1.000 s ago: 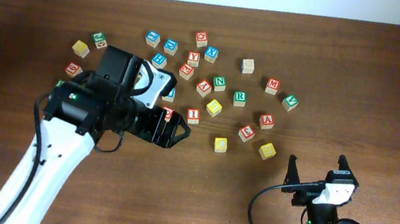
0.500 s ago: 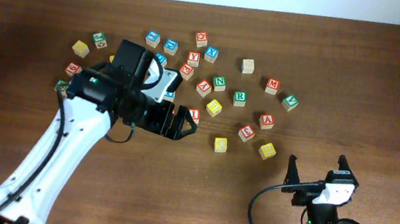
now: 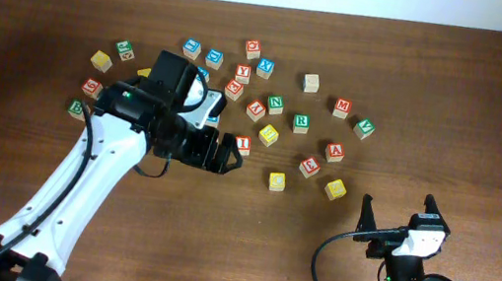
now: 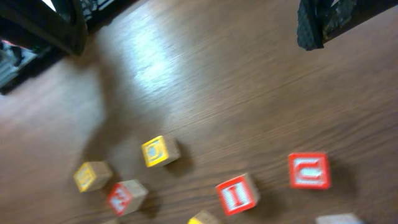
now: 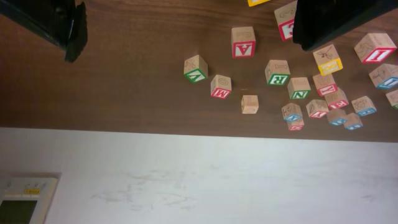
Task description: Spell out ICRA
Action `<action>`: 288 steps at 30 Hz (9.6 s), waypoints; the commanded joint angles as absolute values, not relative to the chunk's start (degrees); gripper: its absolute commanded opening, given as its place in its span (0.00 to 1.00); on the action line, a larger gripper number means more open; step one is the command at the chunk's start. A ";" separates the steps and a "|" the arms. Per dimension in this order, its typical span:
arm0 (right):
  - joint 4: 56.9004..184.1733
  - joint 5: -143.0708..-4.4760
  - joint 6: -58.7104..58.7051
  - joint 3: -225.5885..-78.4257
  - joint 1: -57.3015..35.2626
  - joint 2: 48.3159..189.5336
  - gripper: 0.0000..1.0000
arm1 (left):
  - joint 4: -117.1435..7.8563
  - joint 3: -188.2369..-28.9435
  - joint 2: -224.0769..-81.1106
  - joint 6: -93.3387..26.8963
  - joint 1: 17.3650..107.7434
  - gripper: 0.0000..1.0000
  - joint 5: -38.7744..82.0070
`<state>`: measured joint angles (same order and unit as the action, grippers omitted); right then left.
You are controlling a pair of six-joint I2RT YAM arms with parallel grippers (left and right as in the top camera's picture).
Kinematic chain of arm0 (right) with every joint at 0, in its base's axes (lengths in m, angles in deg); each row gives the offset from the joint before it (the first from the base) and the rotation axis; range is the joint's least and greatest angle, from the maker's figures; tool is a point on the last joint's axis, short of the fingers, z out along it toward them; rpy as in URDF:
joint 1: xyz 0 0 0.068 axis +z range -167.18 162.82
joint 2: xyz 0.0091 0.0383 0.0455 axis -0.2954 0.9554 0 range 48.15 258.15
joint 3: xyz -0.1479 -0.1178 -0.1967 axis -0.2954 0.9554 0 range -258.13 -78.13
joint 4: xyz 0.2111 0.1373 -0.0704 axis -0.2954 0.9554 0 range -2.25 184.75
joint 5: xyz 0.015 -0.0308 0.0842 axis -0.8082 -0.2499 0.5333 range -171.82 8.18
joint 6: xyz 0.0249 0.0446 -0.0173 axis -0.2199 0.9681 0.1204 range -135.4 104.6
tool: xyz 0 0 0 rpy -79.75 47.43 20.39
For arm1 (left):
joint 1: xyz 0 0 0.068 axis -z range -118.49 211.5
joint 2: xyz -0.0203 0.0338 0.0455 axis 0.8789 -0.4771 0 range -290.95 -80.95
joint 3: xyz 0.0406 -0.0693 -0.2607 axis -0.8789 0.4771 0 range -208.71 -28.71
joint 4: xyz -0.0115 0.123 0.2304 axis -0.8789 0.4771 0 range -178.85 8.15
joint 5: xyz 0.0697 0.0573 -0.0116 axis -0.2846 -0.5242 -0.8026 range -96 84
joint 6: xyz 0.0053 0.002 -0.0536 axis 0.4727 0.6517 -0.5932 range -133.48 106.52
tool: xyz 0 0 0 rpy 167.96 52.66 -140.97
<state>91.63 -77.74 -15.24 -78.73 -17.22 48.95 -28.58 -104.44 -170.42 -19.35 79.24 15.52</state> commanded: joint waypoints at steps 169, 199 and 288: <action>92.00 -77.59 -15.17 -78.45 -17.59 48.51 0.98 | -38.98 -103.54 -182.33 -38.19 78.00 0.99 -1.01; 92.00 -77.61 -15.17 -78.45 -17.59 48.51 0.98 | -44.69 -103.54 -183.38 -38.50 86.74 0.99 -9.07; 92.00 -77.59 -15.17 -78.45 -17.59 48.51 0.98 | -58.37 -106.45 -197.83 -46.04 94.35 0.38 -16.37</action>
